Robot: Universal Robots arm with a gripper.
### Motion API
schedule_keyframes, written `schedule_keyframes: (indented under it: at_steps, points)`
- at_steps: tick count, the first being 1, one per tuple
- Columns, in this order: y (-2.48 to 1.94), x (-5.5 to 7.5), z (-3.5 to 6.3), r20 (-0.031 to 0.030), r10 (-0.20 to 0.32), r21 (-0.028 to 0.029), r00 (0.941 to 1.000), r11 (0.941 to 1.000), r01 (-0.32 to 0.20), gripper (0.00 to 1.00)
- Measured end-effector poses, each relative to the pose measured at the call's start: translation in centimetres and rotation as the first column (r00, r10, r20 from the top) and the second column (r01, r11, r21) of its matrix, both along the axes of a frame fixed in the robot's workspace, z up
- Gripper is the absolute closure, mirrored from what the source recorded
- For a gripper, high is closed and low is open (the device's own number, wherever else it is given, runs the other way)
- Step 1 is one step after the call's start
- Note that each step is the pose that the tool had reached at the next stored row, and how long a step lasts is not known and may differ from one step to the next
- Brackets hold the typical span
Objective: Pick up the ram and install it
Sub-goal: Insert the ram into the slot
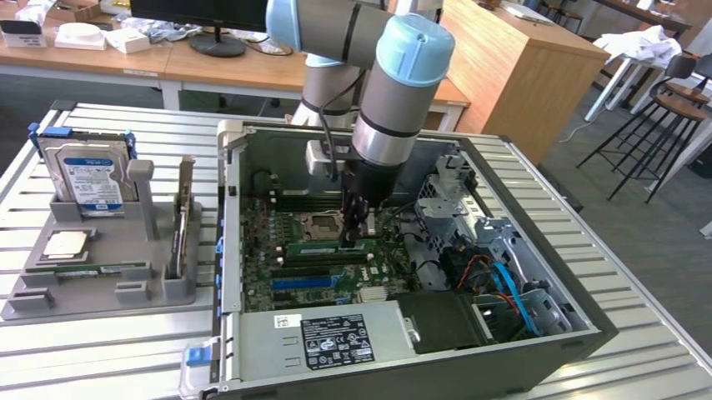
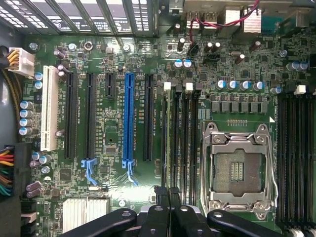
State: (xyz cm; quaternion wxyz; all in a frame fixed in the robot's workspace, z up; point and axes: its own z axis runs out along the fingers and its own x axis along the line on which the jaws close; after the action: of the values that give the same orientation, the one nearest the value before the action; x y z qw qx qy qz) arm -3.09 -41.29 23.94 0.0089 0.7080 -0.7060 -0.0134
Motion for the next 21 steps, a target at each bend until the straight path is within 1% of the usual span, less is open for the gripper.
schedule_keyframes:
  at_steps: [21]
  points:
    - [-0.01,-0.08,-0.37,-0.0001,-0.003,-0.0002,1.0,1.0,0.003,0.89]
